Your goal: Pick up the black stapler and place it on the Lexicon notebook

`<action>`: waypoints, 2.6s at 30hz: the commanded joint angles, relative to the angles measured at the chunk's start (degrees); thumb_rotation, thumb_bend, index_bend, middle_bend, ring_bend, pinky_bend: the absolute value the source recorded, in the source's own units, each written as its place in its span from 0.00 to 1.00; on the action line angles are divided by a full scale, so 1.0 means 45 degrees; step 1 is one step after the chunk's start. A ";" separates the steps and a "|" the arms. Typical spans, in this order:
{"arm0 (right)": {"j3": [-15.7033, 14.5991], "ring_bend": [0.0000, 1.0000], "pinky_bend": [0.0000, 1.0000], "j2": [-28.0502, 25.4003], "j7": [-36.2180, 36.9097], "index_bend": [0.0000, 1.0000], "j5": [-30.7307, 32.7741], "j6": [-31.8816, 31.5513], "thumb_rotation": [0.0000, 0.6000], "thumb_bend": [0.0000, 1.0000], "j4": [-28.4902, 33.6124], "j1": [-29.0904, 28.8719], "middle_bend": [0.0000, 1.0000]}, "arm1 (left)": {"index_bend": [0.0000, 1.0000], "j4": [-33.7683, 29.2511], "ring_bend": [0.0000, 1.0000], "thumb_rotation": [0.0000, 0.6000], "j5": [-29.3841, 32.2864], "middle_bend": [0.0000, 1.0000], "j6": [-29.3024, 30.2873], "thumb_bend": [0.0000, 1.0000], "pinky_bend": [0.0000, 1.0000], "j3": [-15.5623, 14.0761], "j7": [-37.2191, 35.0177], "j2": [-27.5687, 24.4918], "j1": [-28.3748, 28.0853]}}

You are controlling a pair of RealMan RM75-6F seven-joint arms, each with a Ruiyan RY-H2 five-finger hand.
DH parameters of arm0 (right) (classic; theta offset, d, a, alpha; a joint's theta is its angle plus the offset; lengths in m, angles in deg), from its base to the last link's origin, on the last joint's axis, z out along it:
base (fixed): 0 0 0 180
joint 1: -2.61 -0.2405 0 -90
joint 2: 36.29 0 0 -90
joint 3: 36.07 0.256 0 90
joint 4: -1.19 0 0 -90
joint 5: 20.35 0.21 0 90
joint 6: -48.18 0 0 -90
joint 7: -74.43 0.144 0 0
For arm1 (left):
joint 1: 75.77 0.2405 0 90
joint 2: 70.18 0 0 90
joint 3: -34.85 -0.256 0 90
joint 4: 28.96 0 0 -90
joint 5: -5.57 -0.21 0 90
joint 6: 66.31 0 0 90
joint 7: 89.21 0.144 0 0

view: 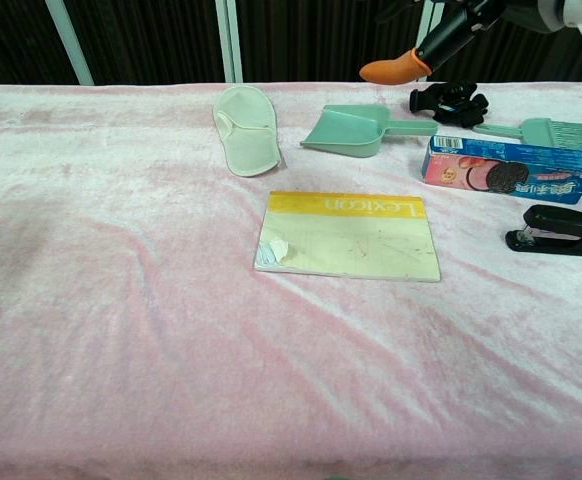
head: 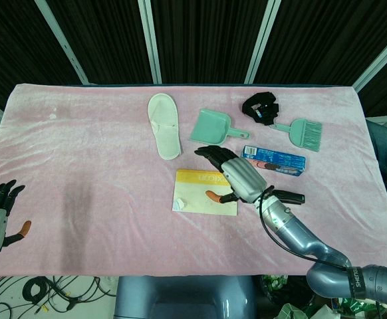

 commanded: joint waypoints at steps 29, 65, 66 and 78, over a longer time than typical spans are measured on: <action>-0.0433 0.08 0.12 -0.0814 -0.0537 0.13 0.0147 -0.1127 1.00 0.22 0.0470 0.0652 0.09 | 0.12 -0.0039 0.00 1.00 0.0152 0.03 -0.0047 0.32 0.00 0.0084 0.0122 0.0071 -0.0065; -0.3273 0.24 0.19 0.0668 -0.3299 0.28 0.2933 -0.1908 1.00 0.22 -0.3342 0.2838 0.24 | 0.11 -0.0087 0.00 1.00 0.0008 0.03 -0.0074 0.32 0.00 -0.0053 0.0345 0.0156 -0.0072; -0.3221 0.25 0.21 0.0797 -0.3282 0.29 0.3010 -0.1831 1.00 0.23 -0.3513 0.2806 0.24 | 0.11 -0.0089 0.00 1.00 0.0021 0.03 -0.0075 0.32 0.00 -0.0048 0.0358 0.0157 -0.0073; -0.2912 0.32 0.29 0.1818 -0.3200 0.34 0.3626 -0.1038 1.00 0.24 -0.4818 0.2577 0.31 | 0.11 -0.0128 0.00 1.00 0.0095 0.03 -0.0092 0.32 0.00 -0.0033 0.0335 0.0102 -0.0066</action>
